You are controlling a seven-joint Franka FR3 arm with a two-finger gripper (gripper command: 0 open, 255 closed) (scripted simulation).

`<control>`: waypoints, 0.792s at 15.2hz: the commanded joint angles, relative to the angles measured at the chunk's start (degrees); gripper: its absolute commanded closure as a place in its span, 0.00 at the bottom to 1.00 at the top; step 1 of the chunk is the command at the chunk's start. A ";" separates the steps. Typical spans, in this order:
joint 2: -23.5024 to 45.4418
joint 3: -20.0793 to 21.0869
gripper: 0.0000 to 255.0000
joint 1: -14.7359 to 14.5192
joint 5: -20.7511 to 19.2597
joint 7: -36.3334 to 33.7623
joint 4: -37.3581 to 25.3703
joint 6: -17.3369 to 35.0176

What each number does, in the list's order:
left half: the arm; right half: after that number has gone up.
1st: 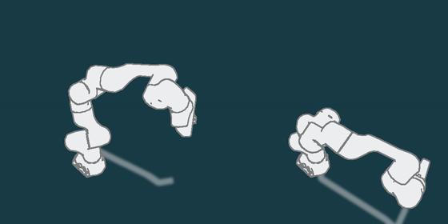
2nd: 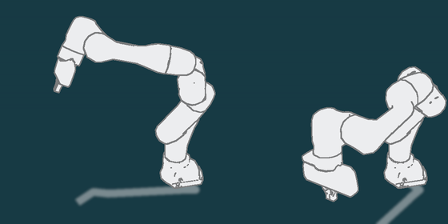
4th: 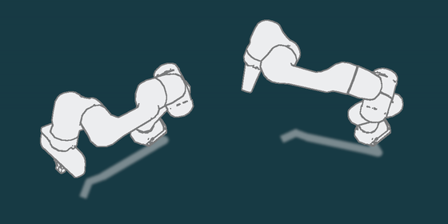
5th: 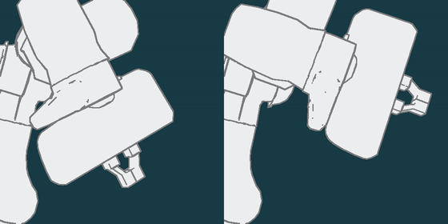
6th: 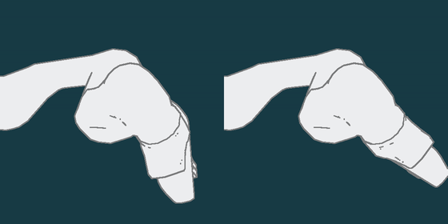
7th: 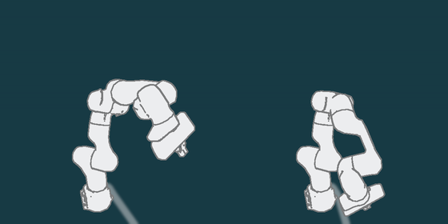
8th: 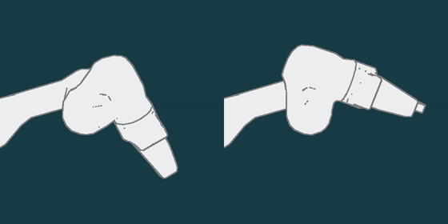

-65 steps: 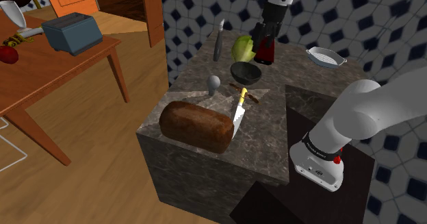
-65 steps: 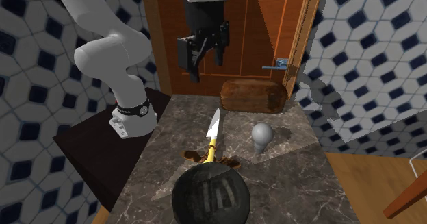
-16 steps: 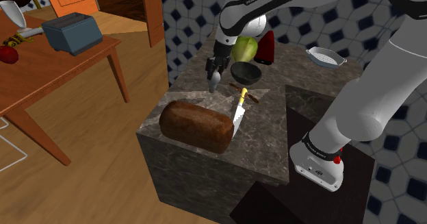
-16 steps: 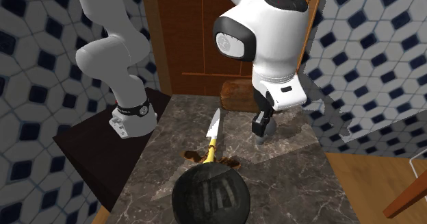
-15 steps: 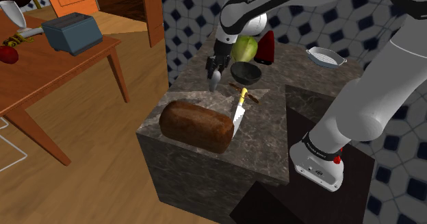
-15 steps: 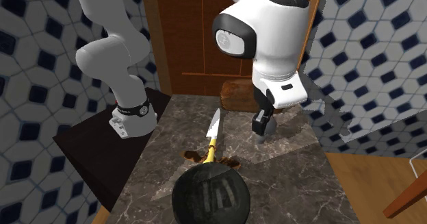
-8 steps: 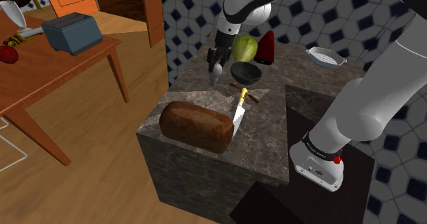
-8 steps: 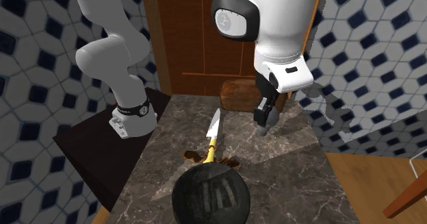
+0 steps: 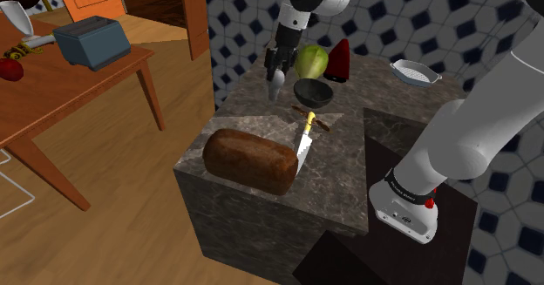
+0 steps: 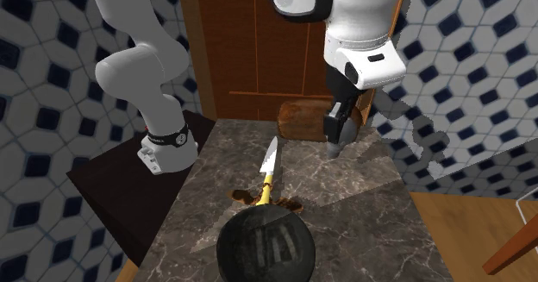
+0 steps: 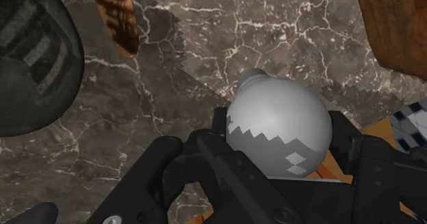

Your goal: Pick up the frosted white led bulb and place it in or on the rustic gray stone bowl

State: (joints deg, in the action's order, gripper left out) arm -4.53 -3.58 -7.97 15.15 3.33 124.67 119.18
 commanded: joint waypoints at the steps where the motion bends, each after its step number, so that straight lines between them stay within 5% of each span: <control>1: -0.63 -0.01 1.00 0.03 -0.26 -0.42 -0.89 -1.48; 6: -1.69 -0.05 1.00 0.11 -0.75 -1.28 -3.16 -4.73; 12: -3.80 -4.75 1.00 4.02 -2.18 6.09 -2.78 -8.20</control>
State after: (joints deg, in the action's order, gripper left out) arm -7.91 -7.40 -4.71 13.30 7.96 122.00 111.84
